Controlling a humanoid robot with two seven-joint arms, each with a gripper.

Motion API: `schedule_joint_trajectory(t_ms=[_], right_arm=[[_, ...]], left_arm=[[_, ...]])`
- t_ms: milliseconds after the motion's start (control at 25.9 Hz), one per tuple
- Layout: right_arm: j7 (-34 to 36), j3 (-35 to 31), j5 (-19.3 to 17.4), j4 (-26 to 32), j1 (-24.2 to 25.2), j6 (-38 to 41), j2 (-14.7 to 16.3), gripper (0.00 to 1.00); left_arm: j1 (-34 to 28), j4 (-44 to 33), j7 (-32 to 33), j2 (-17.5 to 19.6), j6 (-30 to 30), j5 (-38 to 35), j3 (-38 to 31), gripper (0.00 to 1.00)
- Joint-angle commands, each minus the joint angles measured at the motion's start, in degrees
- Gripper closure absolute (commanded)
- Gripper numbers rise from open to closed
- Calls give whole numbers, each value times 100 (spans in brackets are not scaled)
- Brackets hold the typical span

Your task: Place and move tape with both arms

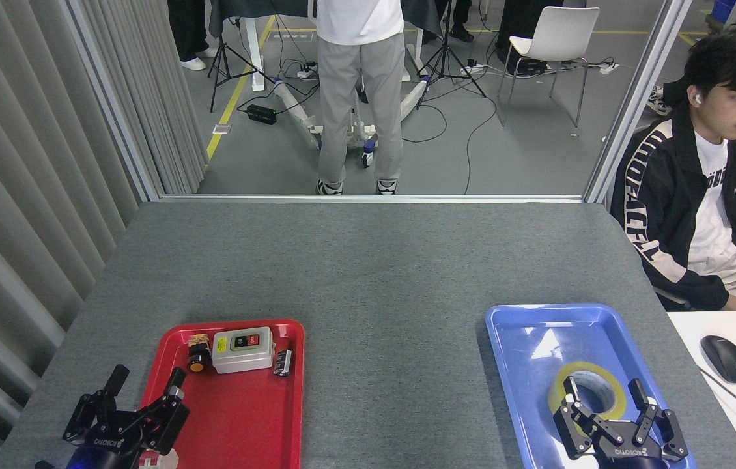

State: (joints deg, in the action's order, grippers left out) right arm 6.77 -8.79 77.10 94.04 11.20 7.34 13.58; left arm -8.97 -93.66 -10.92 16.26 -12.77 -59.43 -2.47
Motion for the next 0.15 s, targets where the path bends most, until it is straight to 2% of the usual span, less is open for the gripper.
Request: schedule_joint_trajectory(t_ms=[0,116], right_arm=[[8,-18,-10,-17,22,-5,-5,0],[-9,-9,-19,0,22,22,13,0]], left_arm=[[0,59,2,0,-6,2,10,1],[0,111,2,-9,-15,2,10,1]])
